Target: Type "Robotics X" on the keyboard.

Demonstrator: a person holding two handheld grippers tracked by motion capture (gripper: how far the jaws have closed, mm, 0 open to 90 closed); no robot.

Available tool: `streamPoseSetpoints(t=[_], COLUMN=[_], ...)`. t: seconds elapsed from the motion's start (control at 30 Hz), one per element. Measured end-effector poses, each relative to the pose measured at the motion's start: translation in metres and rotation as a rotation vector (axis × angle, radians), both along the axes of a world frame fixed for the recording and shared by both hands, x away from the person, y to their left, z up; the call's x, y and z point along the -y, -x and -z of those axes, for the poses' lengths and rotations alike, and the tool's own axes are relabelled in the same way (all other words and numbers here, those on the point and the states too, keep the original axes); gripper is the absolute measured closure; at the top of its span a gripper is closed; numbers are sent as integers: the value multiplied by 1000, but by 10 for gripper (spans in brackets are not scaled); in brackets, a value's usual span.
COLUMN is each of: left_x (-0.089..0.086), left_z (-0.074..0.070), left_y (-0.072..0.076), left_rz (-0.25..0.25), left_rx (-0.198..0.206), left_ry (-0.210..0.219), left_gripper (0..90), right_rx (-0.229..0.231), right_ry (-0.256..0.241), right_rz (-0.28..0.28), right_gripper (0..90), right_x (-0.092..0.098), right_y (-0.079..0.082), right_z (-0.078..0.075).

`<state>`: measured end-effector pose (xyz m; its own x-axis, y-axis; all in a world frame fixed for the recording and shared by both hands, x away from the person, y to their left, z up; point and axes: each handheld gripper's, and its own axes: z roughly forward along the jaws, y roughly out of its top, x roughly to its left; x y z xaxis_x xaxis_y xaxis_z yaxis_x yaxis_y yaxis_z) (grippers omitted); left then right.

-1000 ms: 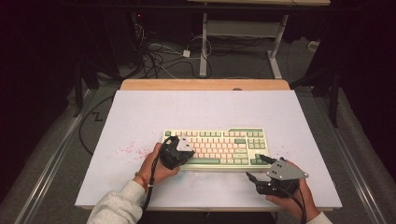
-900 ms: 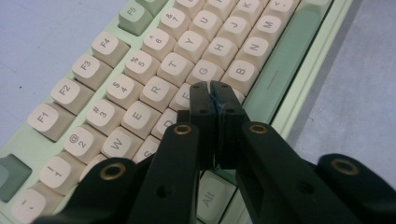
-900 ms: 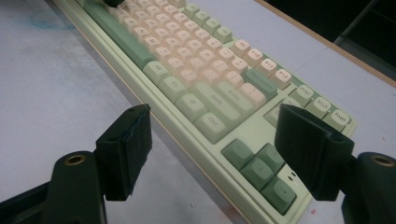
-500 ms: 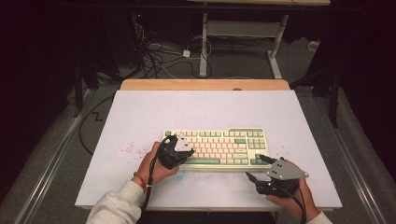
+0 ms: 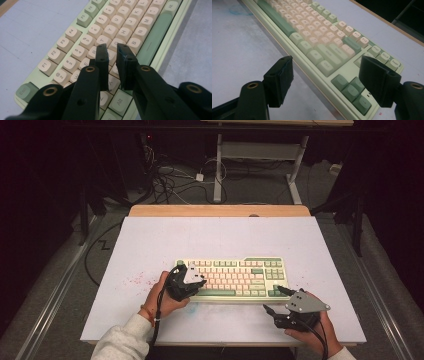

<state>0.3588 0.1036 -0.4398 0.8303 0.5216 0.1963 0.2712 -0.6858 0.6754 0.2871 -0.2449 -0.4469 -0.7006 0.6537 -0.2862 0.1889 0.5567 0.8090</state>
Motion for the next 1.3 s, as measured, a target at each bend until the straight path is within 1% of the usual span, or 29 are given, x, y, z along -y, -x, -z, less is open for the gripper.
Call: streamPoseSetpoints(t=[0.13,0.2,0.33,0.4,0.43,0.57,0.63,0.67,0.7,0.73,0.8,0.87,0.9,0.97,1.0,1.03,1.1,1.2,1.3], left_x=[-1,-3,-5,-6,-7,-10,-11,-11,-12,-12,-15,-17,-18,-22,-24,-26,-30,-35,-39], left_z=[-1,-2,-2,-2,-2,-2,-2,-2,-2,-1,-1,0,0,0,0,0,1,3,6], left_y=[1,1,1,1,1,1,1,2,2,3,4,7,8,12,14,15,19,23,25], left_rz=[-6,-7,-16,-21,-24,-50,-57,-63,-65,-68,-68,-69,-69,-69,-69,-68,-73,-82,-85], left_rx=[6,9,18,19,22,33,33,38,42,44,48,49,54,67,70,72,90,101,106], left_ry=[-2,2,-2,6,3,15,28,26,20,27,26,33,28,31,46,49,47,55,45], left_gripper=[766,760,696,673,650,538,486,456,419,375,336,260,244,218,213,213,206,202,201], right_rx=[1,11,12,11,12,10,11,13,14,14,14,13,14,14,13,13,14,10,10], right_ry=[-2,-8,-10,-6,-7,-8,-7,-8,-10,-11,-10,-10,-8,-9,-10,-10,-11,-15,-19], right_rz=[1,1,1,1,1,0,2,1,2,3,2,1,0,-1,-1,-1,-1,-2,-4], right_gripper=[280,287,287,287,287,287,287,287,287,287,287,287,287,287,287,287,287,287,287], right_x=[0,0,0,0,0,0,0,0,0,0,0,0,0,0,0,0,0,0,-1], right_y=[0,1,2,1,1,1,1,2,2,2,2,2,2,2,2,2,2,2,2], right_z=[0,-1,-2,-1,-1,-1,-1,-2,-2,-2,-2,-2,-2,-2,-2,-2,-2,-2,-3])
